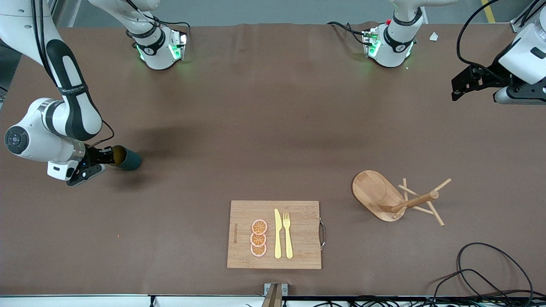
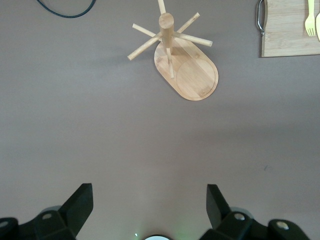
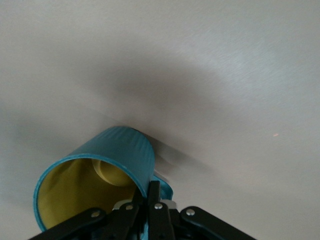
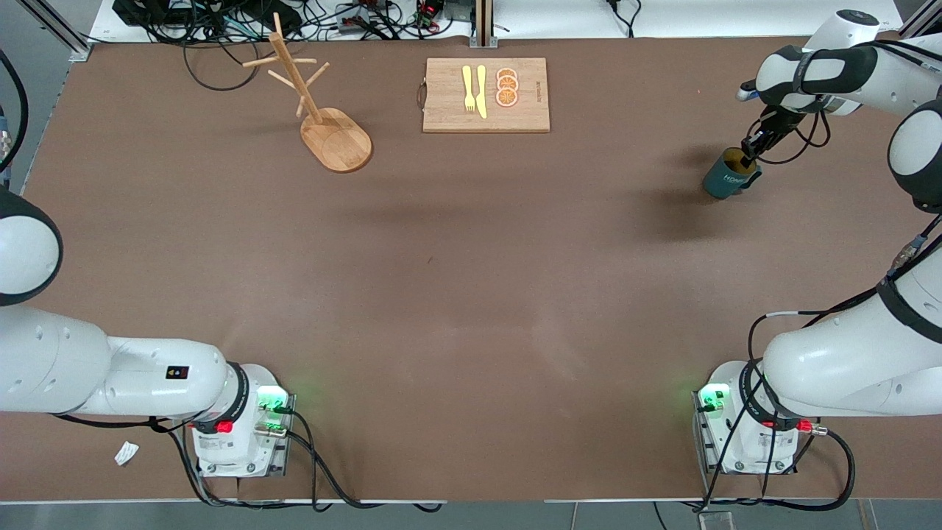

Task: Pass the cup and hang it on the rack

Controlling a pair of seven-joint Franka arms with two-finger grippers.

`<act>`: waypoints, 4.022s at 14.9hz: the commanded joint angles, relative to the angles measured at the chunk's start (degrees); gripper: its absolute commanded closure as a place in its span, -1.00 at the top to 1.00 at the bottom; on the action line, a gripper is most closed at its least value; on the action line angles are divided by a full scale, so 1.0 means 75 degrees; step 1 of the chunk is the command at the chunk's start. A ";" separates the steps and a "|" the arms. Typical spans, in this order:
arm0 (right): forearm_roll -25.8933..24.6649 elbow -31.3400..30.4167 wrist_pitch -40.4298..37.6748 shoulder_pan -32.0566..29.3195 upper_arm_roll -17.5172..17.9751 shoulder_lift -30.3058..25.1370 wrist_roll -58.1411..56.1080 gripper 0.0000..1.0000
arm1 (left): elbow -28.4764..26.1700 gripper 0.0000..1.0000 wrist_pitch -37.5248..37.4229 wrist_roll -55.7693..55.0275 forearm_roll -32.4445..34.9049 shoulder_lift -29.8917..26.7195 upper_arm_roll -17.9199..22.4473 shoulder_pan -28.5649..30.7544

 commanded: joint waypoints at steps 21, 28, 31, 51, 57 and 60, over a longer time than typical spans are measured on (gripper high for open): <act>0.0632 0.3165 -0.0840 0.6866 0.0023 0.1325 1.0600 -0.99 | -0.0077 1.00 -0.0115 0.0048 -0.0056 -0.0101 -0.0028 0.0044; 0.0573 0.4199 -0.0397 0.7582 0.0023 0.2404 1.1799 -0.99 | -0.0042 1.00 -0.0116 0.0025 -0.0056 -0.0019 -0.0028 0.0045; 0.0549 0.4199 0.0038 0.7805 0.0023 0.2685 1.2079 -0.99 | 0.0016 1.00 -0.0104 0.0025 -0.0033 0.0110 -0.0016 -0.0014; 0.0456 0.4421 -0.4026 0.4411 -0.0024 -0.0078 1.0464 1.00 | 0.0825 1.00 0.0281 -0.4073 0.0038 0.1691 -0.2276 -0.0155; -0.0177 0.4445 -0.4941 0.2747 -0.0024 -0.0559 0.7328 1.00 | 0.0837 1.00 0.1278 -0.6908 0.0751 0.2605 -0.2442 -0.1733; -0.0259 0.4422 -0.5047 0.1856 -0.0036 -0.0758 0.5910 1.00 | 0.0849 1.00 0.1793 -0.8384 0.1371 0.3132 -0.2442 -0.2589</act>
